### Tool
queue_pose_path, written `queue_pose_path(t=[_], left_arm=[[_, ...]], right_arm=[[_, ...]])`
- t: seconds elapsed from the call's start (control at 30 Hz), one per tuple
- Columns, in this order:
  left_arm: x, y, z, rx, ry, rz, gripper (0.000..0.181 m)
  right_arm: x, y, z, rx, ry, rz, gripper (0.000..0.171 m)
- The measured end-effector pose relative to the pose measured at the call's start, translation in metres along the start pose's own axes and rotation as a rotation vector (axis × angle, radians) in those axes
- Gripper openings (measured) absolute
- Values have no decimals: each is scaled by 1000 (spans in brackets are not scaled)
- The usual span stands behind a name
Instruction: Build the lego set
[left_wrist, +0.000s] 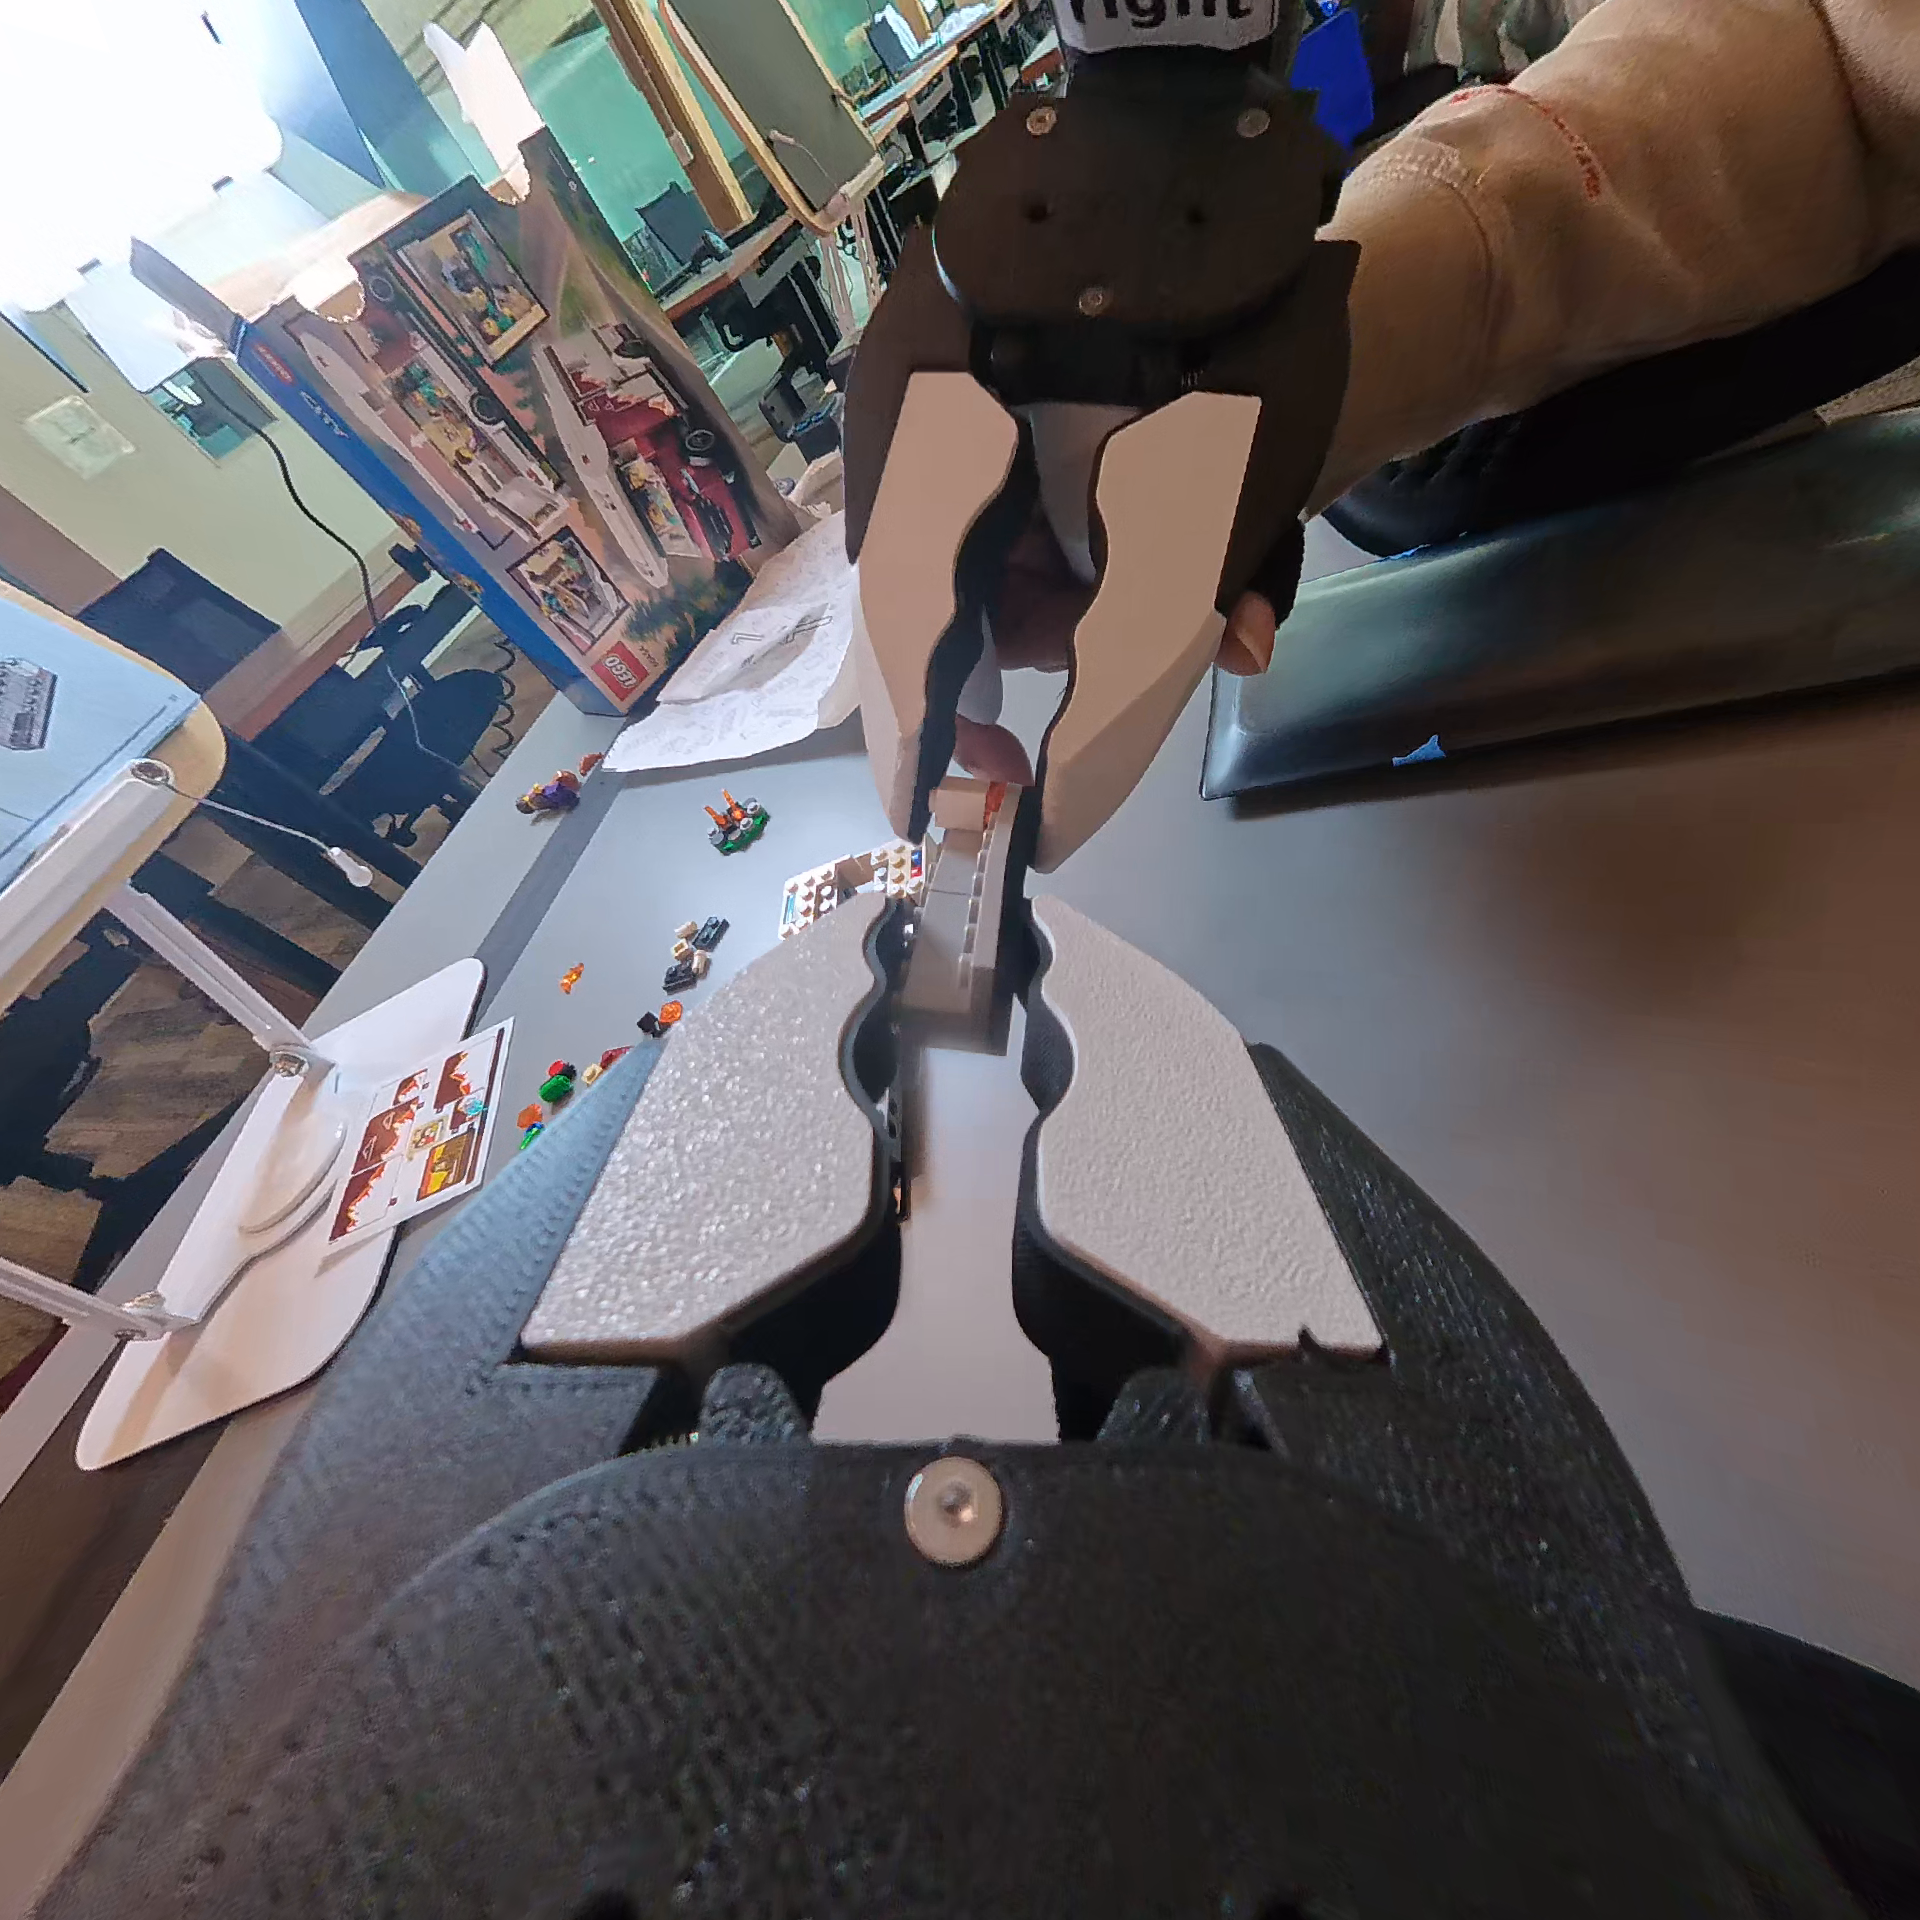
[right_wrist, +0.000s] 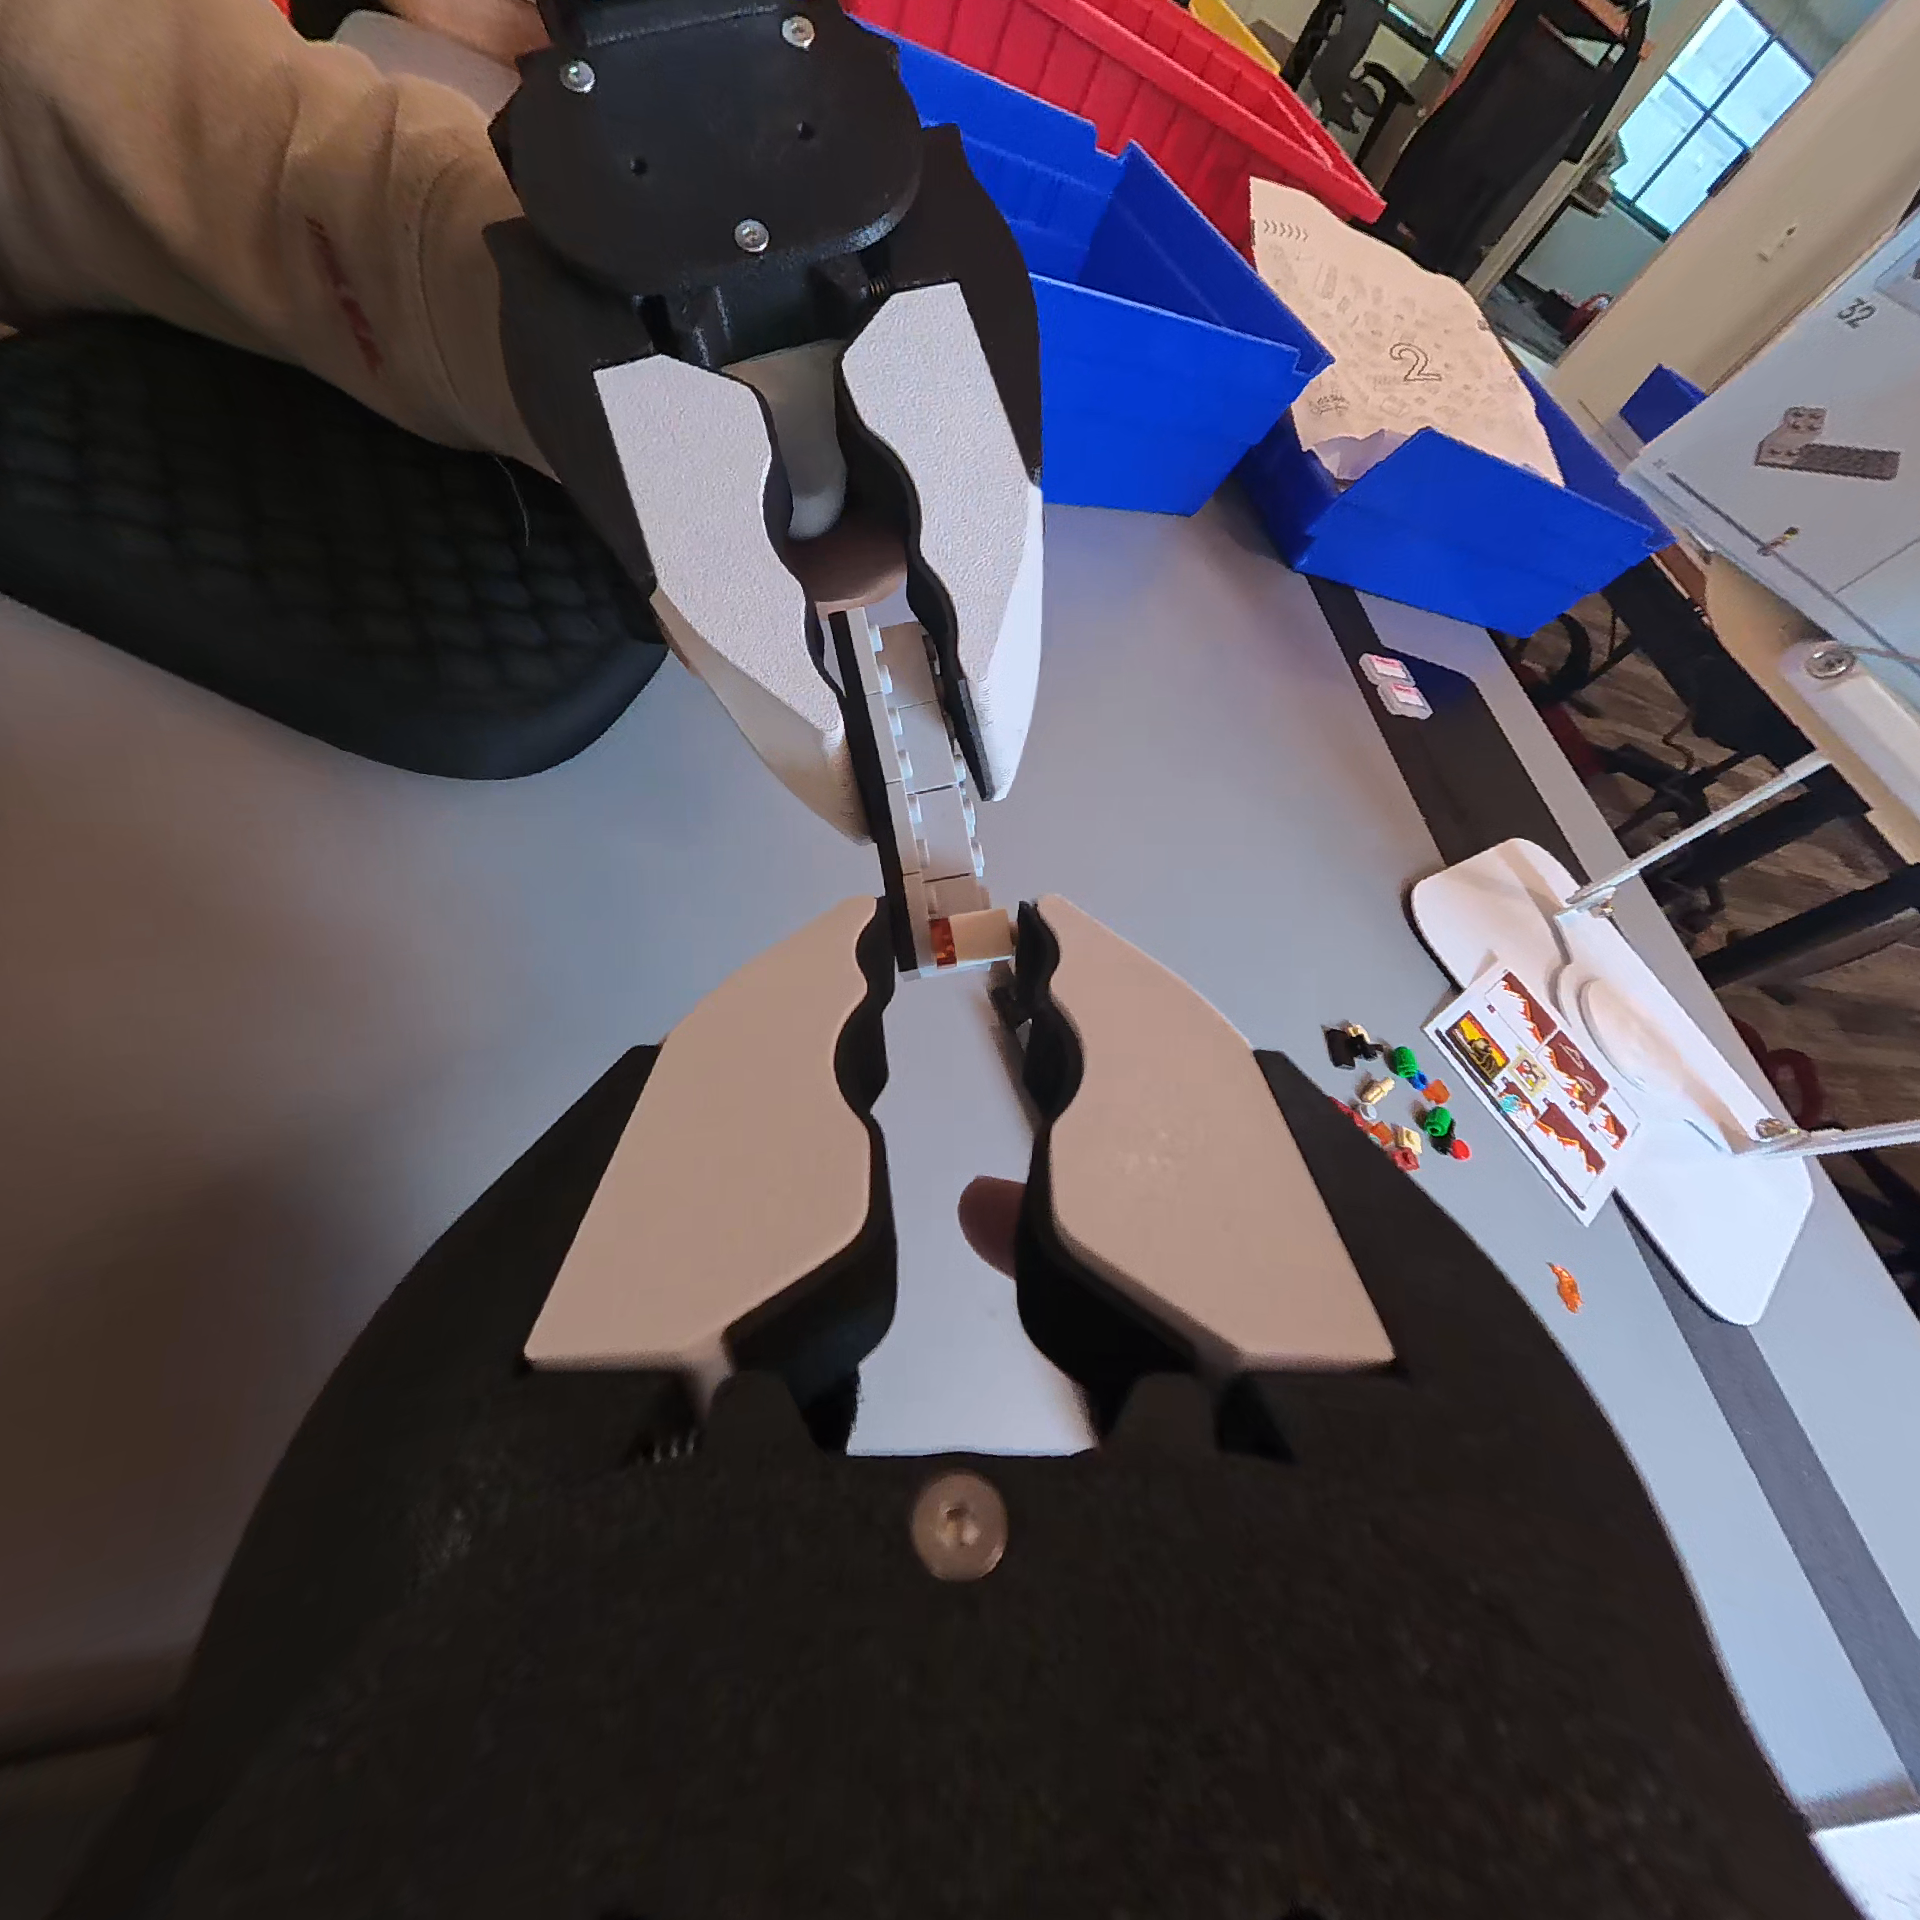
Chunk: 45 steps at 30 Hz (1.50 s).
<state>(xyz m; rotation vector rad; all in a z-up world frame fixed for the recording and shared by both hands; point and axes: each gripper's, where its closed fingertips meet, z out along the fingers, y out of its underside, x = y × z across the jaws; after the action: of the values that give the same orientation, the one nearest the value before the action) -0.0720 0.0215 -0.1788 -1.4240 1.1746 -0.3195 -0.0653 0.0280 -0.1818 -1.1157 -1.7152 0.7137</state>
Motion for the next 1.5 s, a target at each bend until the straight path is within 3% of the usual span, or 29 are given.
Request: queue_pose_path(t=[0.57,0.93,1.13,1.27,1.5], left_arm=[[24,1,-4,20,185,-28,19],[19,-1,-4,48,161,-35,19],[19,-5,-5,74,169,-47,19],[22,-8,-5,87,182,-46,19],[22,-11,-7,102,180,-34,20]], right_arm=[[-22,2,-1,-49,-86,-97,22],[-18,0,-2,-28,-47,-128,23],[-20,-3,-4,-7,-66,-124,35],[-22,-4,-3,9,-68,-127,23],[-23,-8,-5,25,-74,-112,23]])
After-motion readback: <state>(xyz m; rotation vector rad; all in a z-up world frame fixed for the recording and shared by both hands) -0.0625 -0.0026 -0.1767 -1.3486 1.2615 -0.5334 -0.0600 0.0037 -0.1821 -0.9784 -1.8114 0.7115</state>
